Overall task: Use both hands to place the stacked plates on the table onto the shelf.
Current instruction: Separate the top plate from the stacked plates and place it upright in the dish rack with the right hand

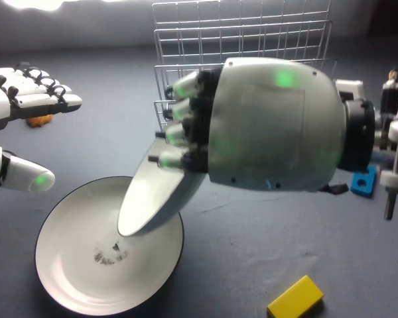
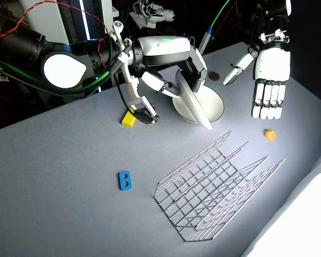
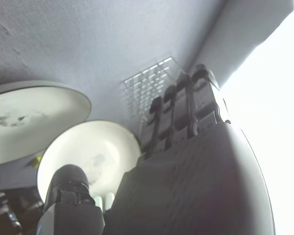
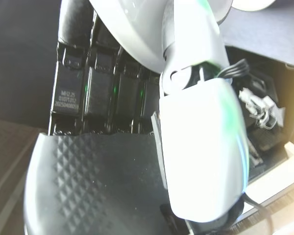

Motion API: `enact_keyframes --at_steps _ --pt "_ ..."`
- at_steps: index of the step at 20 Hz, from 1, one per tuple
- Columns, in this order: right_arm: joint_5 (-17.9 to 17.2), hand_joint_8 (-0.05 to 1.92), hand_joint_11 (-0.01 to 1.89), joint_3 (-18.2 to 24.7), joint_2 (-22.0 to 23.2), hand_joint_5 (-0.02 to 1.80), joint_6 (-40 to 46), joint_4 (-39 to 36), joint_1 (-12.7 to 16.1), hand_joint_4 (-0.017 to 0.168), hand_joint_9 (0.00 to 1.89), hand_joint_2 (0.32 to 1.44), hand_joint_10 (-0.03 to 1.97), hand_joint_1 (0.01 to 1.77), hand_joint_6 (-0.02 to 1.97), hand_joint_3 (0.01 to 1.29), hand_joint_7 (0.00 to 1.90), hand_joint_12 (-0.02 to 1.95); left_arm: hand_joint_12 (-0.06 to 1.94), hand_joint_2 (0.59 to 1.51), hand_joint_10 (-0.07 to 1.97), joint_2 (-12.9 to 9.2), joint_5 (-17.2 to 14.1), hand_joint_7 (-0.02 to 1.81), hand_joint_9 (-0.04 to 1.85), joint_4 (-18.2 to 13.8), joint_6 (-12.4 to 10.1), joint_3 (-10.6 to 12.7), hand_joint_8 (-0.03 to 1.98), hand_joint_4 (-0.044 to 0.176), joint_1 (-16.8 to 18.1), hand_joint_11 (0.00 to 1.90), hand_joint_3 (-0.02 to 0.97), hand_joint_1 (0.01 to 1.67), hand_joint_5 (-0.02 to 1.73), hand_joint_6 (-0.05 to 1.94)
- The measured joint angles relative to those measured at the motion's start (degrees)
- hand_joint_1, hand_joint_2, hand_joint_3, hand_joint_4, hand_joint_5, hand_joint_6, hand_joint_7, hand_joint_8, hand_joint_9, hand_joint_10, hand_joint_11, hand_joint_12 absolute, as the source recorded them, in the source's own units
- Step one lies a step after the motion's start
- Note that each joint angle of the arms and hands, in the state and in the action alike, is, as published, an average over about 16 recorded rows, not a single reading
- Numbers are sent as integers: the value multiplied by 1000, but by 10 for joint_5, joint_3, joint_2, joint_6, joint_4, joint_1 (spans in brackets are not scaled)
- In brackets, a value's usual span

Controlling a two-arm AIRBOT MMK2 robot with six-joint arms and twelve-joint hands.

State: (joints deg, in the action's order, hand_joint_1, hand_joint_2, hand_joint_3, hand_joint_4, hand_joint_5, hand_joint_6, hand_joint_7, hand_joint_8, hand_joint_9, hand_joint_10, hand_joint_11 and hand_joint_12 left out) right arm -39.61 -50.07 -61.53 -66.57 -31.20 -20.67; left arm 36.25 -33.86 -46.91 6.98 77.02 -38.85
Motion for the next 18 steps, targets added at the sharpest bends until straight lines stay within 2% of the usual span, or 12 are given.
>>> enact_keyframes --at_steps 10,18 --pt "12 878 930 -2 14 911 1 46 44 -3 1059 954 822 1350 1010 16 1053 1085 -3 1034 3 -1 9 19 15 -1 -3 16 8 5 0 16 20 21 19 17" --pt "24 885 922 -22 30 905 5 84 69 -2 1052 954 824 1350 1010 16 1052 1085 -4 1029 3 -1 11 18 15 -1 -6 23 9 5 0 15 20 21 19 17"
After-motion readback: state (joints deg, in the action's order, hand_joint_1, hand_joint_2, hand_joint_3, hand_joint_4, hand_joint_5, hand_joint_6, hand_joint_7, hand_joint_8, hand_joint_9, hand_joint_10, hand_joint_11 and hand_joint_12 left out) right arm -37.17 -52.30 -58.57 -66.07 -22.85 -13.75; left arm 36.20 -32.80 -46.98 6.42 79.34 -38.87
